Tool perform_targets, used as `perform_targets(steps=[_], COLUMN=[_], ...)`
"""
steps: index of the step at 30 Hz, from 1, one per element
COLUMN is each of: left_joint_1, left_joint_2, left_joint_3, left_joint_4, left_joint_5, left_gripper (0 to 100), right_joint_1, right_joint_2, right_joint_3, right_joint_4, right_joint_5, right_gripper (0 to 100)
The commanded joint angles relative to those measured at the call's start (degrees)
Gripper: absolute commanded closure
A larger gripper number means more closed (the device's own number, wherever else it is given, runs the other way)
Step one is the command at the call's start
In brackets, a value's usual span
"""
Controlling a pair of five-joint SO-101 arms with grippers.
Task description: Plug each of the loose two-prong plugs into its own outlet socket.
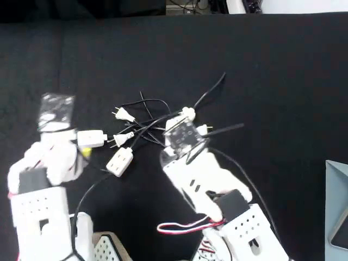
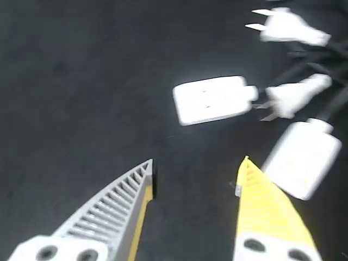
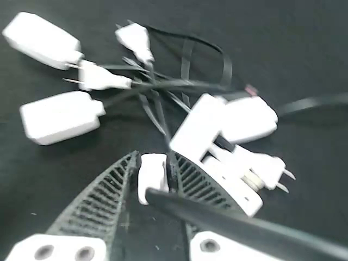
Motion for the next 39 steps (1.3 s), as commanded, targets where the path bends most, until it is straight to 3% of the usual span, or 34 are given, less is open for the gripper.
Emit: perform_targets(steps=[1, 7, 15, 26, 39], left_joint_1=[-8.75, -14.81, -16.40, -17.10, -15.69], left_joint_2=[-7.47, -22.15, -39.91, -37.80, -37.80], left_joint_3=[4.35, 17.01, 27.74, 27.56, 27.74], left_joint_4=[0.18, 0.18, 0.62, 0.62, 0.53], left_joint_5=[0.53, 0.53, 2.37, 2.81, 2.81], left_gripper=[75, 75, 75, 75, 75], right_joint_1=[-5.63, -13.63, -17.93, -20.48, -20.48], right_joint_2=[-0.22, 1.89, 22.99, 46.73, 58.95], right_joint_3=[-4.35, -5.93, -16.13, -22.55, -23.43], right_joint_4=[-3.34, -5.89, -11.52, -25.41, -33.49], right_joint_5=[0.00, -0.09, -0.09, 0.00, 0.09], right_gripper=[98.7, 98.7, 98.7, 98.7, 98.7])
